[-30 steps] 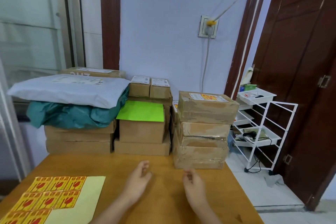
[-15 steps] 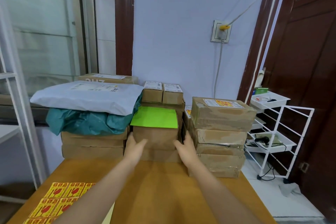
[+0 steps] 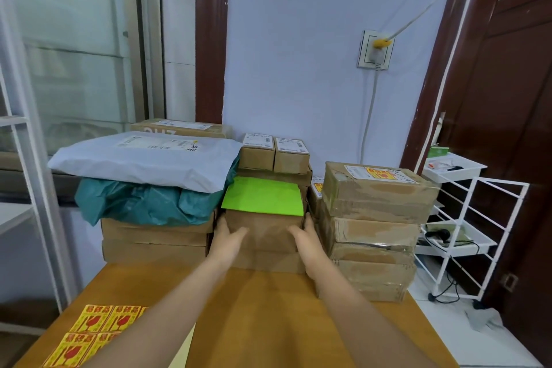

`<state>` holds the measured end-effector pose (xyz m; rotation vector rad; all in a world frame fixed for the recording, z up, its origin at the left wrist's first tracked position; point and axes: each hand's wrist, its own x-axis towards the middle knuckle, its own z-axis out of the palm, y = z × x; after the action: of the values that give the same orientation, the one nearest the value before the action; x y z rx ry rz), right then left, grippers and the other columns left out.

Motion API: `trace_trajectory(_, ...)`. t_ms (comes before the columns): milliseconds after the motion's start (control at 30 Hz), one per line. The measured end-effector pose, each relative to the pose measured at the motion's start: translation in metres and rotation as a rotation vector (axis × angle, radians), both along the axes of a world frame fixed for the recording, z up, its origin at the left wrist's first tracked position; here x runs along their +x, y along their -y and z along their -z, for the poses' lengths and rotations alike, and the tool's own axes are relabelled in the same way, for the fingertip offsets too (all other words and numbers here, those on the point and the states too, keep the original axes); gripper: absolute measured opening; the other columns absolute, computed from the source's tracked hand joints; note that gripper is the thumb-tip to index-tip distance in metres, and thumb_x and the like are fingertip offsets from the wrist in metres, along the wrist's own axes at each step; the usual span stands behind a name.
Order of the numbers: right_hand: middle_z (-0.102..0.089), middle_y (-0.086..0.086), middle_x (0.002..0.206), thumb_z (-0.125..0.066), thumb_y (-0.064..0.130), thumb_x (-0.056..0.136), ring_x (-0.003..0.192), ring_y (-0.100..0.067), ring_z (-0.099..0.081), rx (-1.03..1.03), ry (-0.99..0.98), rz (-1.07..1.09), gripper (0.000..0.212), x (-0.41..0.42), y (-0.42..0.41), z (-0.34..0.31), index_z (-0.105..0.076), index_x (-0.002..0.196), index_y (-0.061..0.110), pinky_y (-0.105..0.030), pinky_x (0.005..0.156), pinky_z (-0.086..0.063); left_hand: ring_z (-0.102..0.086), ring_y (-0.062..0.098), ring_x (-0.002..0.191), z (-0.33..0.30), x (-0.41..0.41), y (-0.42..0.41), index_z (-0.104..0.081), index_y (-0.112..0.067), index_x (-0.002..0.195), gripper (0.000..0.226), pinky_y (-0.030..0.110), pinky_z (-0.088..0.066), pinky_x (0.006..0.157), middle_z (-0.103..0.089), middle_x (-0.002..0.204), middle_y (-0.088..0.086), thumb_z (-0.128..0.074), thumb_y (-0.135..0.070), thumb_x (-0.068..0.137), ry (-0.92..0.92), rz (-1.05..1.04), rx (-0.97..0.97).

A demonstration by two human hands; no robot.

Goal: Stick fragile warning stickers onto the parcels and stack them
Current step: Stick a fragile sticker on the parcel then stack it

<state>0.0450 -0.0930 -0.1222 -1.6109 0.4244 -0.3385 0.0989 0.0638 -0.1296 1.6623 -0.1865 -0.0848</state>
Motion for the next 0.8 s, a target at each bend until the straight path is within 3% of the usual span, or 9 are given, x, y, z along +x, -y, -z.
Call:
trace_trajectory(133, -0.044, -0.002, 0.145, -0.058, 0.034, 0.075, 0.128, -0.024, -0.046, 0.006, 0.042, 0.020, 0.085, -0.011, -0.001, 0.002, -0.019, 0.151, 0.027, -0.046, 0.108, -0.038, -0.035, 0.018, 0.132, -0.002, -0.013, -0.004, -0.020, -0.011, 0.149, 0.068, 0.023, -0.028, 0.100, -0.037, 0.145, 0.007, -0.056, -0.005, 0.091, 0.070, 0.010, -0.004)
trace_trajectory(267, -0.056, -0.003, 0.130, -0.053, 0.013, 0.090, 0.118, -0.023, -0.054, -0.053, 0.084, 0.013, 0.054, -0.029, -0.004, 0.000, -0.037, 0.141, 0.023, -0.044, 0.104, -0.042, -0.036, 0.020, 0.132, 0.001, -0.026, -0.012, -0.022, -0.010, 0.148, 0.068, 0.024, -0.028, 0.100, -0.039, 0.142, 0.007, -0.058, -0.005, 0.090, 0.111, 0.008, 0.035)
trace_trajectory(400, -0.061, -0.006, 0.123, -0.056, 0.015, 0.082, 0.112, -0.023, -0.058, -0.046, 0.130, 0.000, 0.044, -0.052, -0.011, 0.002, -0.047, 0.123, 0.027, -0.044, 0.101, -0.045, -0.041, 0.024, 0.129, 0.006, -0.041, -0.022, -0.029, -0.012, 0.144, 0.070, 0.037, -0.034, 0.108, -0.044, 0.138, 0.008, -0.063, -0.014, 0.082, 0.115, 0.002, 0.015)
trace_trajectory(467, -0.062, -0.002, 0.117, -0.056, 0.018, 0.077, 0.111, -0.020, -0.058, -0.056, 0.146, -0.002, 0.049, -0.066, -0.015, 0.004, -0.049, 0.125, 0.024, -0.038, 0.097, -0.047, -0.046, 0.026, 0.124, 0.012, -0.049, -0.027, -0.032, -0.014, 0.140, 0.070, 0.042, -0.038, 0.107, -0.048, 0.133, 0.009, -0.063, -0.019, 0.078, 0.119, 0.013, 0.017)
trace_trajectory(567, -0.060, 0.008, 0.109, -0.056, 0.020, 0.078, 0.106, -0.015, -0.056, -0.087, 0.166, -0.028, 0.042, -0.086, -0.016, 0.007, -0.048, 0.118, 0.029, -0.024, 0.079, -0.044, -0.052, 0.020, 0.108, 0.020, -0.065, -0.034, -0.033, -0.016, 0.133, 0.052, 0.032, -0.042, 0.094, -0.054, 0.120, 0.004, -0.058, -0.007, 0.089, 0.147, 0.047, 0.017)
trace_trajectory(633, -0.061, 0.010, 0.105, -0.055, 0.007, 0.085, 0.102, -0.013, -0.057, -0.090, 0.192, -0.019, 0.035, -0.099, -0.015, 0.013, -0.050, 0.110, 0.030, -0.016, 0.071, -0.043, -0.053, 0.017, 0.107, 0.026, -0.076, -0.039, -0.032, -0.021, 0.127, 0.046, 0.031, -0.042, 0.093, -0.054, 0.116, -0.004, -0.057, -0.005, 0.091, 0.178, 0.072, -0.001)
trace_trajectory(700, -0.063, 0.007, 0.104, -0.048, -0.008, 0.088, 0.099, -0.012, -0.059, -0.088, 0.219, -0.008, 0.042, -0.113, -0.016, 0.021, -0.053, 0.109, 0.027, -0.013, 0.072, -0.046, -0.054, 0.016, 0.109, 0.033, -0.086, -0.045, -0.032, -0.023, 0.123, 0.044, 0.034, -0.043, 0.095, -0.054, 0.117, -0.007, -0.057, -0.006, 0.091, 0.209, 0.090, -0.007)
trace_trajectory(800, -0.064, 0.003, 0.108, -0.046, -0.011, 0.089, 0.099, -0.007, -0.058, -0.073, 0.228, 0.029, 0.042, -0.134, -0.016, 0.039, -0.054, 0.118, 0.018, -0.015, 0.078, -0.048, -0.053, 0.006, 0.107, 0.043, -0.109, -0.052, -0.034, -0.021, 0.118, 0.035, 0.029, -0.042, 0.094, -0.053, 0.116, -0.012, -0.054, -0.006, 0.093, 0.209, 0.125, -0.060)
